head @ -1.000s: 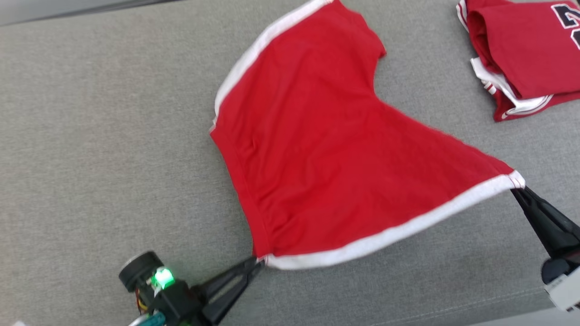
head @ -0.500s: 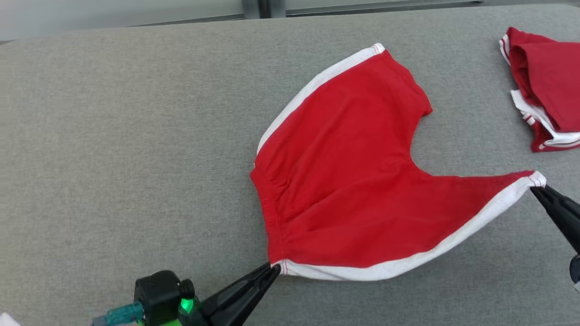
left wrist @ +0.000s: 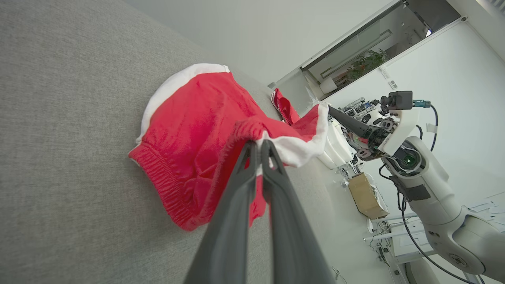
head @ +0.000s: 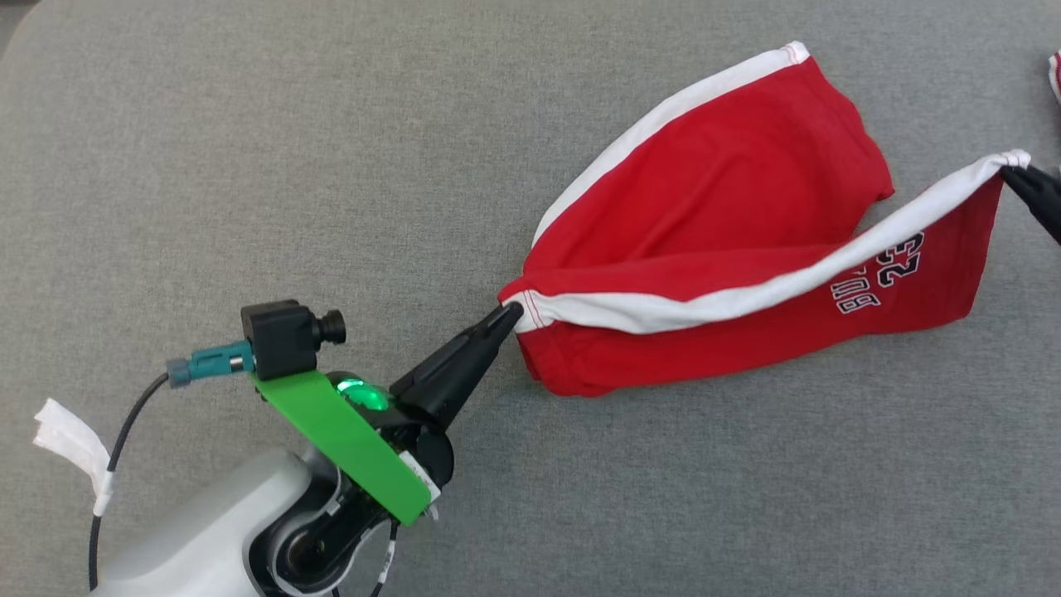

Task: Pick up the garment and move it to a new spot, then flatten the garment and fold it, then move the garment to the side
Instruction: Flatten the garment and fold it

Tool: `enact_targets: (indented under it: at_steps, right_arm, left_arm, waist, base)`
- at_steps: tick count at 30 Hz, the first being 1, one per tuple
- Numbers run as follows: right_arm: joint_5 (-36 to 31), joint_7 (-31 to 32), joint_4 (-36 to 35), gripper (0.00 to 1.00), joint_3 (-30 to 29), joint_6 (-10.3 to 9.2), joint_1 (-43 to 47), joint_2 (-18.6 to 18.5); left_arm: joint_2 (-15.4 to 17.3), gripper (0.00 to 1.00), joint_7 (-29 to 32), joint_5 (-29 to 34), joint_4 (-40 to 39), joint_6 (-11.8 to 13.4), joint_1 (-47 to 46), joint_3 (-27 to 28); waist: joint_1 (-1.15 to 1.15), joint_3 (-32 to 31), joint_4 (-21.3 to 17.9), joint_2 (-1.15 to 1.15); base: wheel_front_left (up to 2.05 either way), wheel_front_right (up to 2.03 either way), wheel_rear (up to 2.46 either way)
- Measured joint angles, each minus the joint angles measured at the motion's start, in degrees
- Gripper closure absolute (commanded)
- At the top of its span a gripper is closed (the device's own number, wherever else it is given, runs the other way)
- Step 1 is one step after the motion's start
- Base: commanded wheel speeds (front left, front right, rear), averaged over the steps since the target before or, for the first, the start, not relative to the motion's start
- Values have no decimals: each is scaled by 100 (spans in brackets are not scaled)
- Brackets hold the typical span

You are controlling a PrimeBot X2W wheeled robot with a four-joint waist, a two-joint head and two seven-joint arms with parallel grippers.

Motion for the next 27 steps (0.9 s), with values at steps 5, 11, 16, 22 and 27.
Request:
enact_targets:
  at_steps: [5,11,16,22,27]
  right_arm:
    - [7,297,420,100,409,0,-944,-19]
    - [-18,550,892,100,867,0,-1940,31]
    - [-21,690,1290,100,1174,0,-2662,118]
    - [-41,726,1691,100,1501,1,-3294,192]
    - [7,643,1864,77,1806,0,-3588,275]
  left_arm:
    - [-94,100,111,-528,186,0,-243,211]
    - [-225,100,297,-951,347,0,-318,468]
    - [-370,100,578,-1204,552,0,-372,669]
    - [-520,100,683,-1068,782,0,-461,798]
    - [-654,89,684,-900,958,0,-500,905]
  waist:
    - [0,300,132,0]
    - [0,630,282,0]
    - [1,855,393,0]
    - [0,1074,550,0]
    - [0,1211,663,0]
  base:
    - [0,0,0]
    - [0,0,0]
    - [0,0,0]
    - [0,0,0]
    - [0,0,0]
